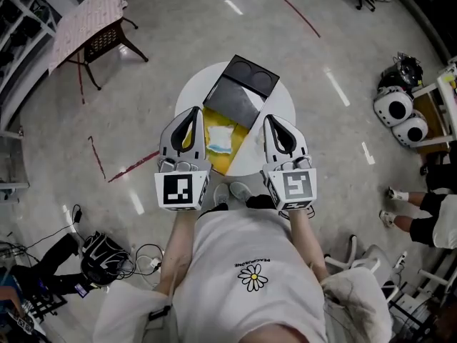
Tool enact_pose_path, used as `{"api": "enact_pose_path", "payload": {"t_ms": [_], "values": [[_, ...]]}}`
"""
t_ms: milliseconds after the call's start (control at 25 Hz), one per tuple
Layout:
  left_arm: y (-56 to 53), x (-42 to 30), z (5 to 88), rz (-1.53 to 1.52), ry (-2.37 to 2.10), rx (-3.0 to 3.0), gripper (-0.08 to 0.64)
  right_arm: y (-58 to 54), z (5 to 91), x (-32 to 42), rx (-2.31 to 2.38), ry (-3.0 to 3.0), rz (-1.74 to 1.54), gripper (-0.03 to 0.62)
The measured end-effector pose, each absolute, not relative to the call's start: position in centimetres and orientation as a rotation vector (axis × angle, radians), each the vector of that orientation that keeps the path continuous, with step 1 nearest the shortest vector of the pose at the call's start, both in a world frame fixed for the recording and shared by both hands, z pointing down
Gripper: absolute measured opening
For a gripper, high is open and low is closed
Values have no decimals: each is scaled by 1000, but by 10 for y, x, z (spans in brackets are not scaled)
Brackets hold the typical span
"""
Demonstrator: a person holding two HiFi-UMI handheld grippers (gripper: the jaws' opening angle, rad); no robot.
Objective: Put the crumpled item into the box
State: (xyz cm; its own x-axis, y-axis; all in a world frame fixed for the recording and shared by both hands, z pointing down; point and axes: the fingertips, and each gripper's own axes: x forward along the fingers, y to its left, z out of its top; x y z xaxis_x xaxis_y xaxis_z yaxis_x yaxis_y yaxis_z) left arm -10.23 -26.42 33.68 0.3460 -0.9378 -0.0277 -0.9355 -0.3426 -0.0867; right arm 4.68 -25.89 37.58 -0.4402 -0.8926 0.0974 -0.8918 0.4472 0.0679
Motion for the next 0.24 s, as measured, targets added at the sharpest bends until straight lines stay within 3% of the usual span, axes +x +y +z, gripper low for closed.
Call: {"api": "enact_pose_path", "payload": {"t_ms": [240], "values": [[-263, -100, 338, -48, 1750, -2511, 1, -258, 375, 50, 1594, -2565, -4, 3]]}}
